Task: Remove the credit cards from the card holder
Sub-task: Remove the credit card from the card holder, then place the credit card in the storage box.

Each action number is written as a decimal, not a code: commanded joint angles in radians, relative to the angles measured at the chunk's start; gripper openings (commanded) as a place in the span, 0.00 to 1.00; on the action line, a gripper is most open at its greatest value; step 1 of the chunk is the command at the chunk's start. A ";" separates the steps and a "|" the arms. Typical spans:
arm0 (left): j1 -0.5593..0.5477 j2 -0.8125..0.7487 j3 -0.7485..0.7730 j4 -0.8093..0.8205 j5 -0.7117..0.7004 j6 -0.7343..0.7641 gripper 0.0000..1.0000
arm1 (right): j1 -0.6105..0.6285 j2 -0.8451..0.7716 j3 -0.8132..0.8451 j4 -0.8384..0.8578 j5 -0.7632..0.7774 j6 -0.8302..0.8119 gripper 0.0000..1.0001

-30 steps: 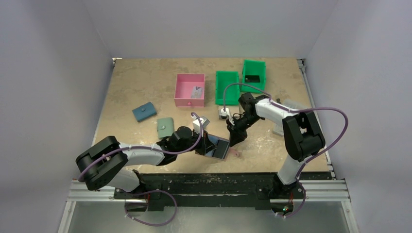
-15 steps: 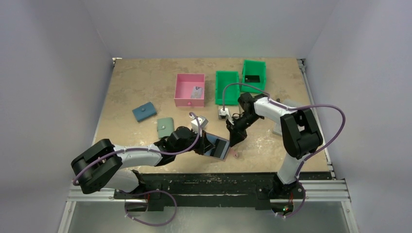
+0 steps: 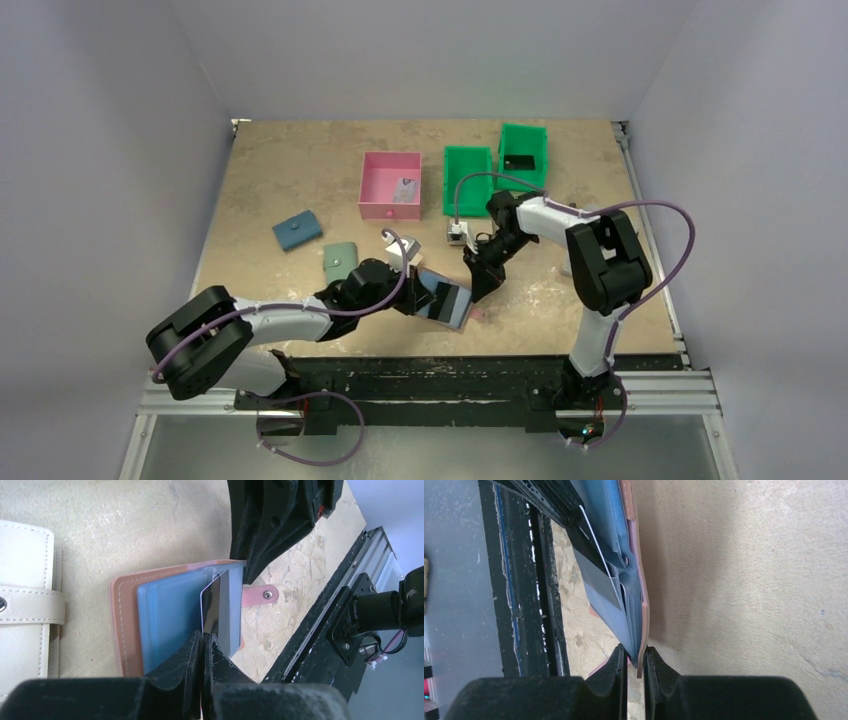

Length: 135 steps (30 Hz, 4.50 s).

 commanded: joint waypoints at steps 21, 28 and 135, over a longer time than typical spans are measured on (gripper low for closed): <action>0.094 -0.006 -0.100 0.179 -0.045 -0.156 0.00 | 0.005 0.015 0.001 0.035 0.103 0.041 0.45; 0.108 -0.026 -0.147 0.277 -0.016 -0.168 0.00 | -0.014 -0.080 -0.002 0.067 0.123 0.057 0.59; 0.108 -0.715 -0.119 -0.444 -0.348 -0.184 0.95 | -0.188 0.115 0.463 0.777 1.030 0.262 0.03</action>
